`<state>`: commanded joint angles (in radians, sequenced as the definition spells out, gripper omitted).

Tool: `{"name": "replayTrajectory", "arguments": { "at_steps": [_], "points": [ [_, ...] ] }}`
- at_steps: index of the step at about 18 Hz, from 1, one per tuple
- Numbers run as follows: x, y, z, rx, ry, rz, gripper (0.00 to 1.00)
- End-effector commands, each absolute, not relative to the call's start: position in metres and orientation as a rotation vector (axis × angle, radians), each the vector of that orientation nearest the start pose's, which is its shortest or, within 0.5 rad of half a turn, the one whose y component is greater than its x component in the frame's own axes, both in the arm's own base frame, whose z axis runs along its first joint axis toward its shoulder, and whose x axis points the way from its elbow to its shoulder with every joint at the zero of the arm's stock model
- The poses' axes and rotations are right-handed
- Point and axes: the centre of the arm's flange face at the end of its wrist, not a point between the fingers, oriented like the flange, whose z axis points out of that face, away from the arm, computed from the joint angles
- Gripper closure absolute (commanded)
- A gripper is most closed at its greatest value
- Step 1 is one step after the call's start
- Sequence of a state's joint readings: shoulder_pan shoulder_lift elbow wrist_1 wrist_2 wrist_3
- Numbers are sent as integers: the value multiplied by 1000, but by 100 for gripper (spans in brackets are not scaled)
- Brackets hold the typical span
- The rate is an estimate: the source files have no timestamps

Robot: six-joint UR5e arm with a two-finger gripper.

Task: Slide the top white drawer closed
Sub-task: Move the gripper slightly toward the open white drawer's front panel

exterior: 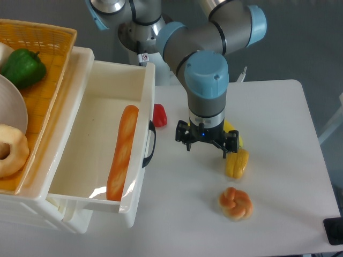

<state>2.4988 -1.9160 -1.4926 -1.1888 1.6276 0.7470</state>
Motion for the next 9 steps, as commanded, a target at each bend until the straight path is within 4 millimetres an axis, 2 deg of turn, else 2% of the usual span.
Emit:
{"name": "replayTrajectory", "arguments": {
  "at_steps": [9],
  "points": [
    [-429, 483, 369, -3085, -280, 187, 0]
  ]
}}
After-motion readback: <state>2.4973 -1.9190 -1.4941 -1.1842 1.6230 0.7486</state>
